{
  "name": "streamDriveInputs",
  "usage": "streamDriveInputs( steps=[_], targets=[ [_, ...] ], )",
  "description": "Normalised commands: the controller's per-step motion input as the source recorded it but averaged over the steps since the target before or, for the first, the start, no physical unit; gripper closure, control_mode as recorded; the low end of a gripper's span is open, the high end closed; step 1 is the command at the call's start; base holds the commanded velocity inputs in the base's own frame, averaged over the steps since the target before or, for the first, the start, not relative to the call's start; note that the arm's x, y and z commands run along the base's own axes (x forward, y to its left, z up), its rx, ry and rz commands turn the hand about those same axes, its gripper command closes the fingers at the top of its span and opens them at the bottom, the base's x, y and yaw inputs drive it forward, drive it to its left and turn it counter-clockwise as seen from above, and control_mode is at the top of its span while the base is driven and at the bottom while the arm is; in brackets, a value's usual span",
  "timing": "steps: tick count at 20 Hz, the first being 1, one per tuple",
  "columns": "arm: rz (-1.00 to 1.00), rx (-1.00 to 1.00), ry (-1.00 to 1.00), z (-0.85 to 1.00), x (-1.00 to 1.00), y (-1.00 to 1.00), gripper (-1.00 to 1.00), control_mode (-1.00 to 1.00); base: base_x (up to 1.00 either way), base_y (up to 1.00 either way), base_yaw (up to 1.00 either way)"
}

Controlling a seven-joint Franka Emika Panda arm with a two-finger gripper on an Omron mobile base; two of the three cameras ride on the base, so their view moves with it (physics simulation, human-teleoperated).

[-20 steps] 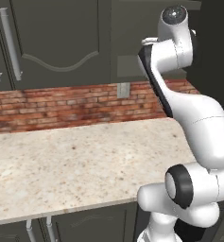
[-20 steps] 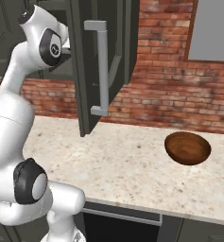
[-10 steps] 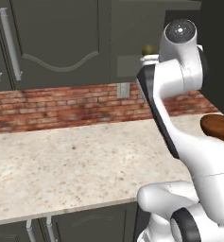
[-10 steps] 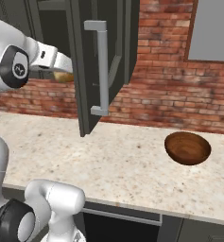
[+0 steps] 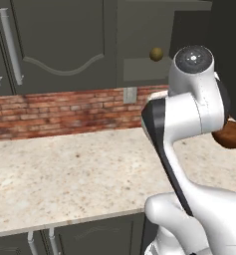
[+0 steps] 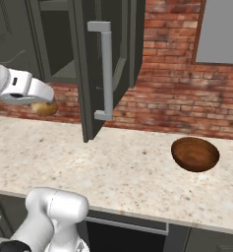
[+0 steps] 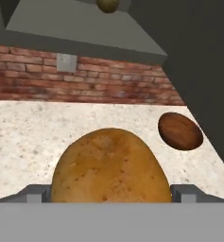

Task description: Pick the potatos from the cabinet and place them in one bowl. Pick the pear from the sink and place it in the other bowl.

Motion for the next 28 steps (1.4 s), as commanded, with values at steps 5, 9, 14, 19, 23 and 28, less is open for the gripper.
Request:
streamDriveInputs(
  steps=[5,9,14,19,23,28],
  targets=[
    [0.12,-0.05,0.27,-0.77,-0.74,0.05,1.00,-1.00,0.00,0.00,0.00],
    [0.07,-0.01,0.16,-0.47,-0.29,0.00,1.00,-1.00,0.00,0.00,0.00],
    [0.00,0.00,0.00,0.00,0.00,0.00,1.00,-1.00,0.00,0.00,0.00],
    [0.02,-0.03,0.00,-0.20,-0.41,-0.17,1.00,1.00,-0.15,-0.08,0.01],
    [0.00,0.00,0.00,0.00,0.00,0.00,1.00,1.00,-0.80,-0.42,0.05],
    [0.00,0.00,0.00,0.00,0.00,0.00,1.00,1.00,-0.39,-0.50,0.01]
  ],
)
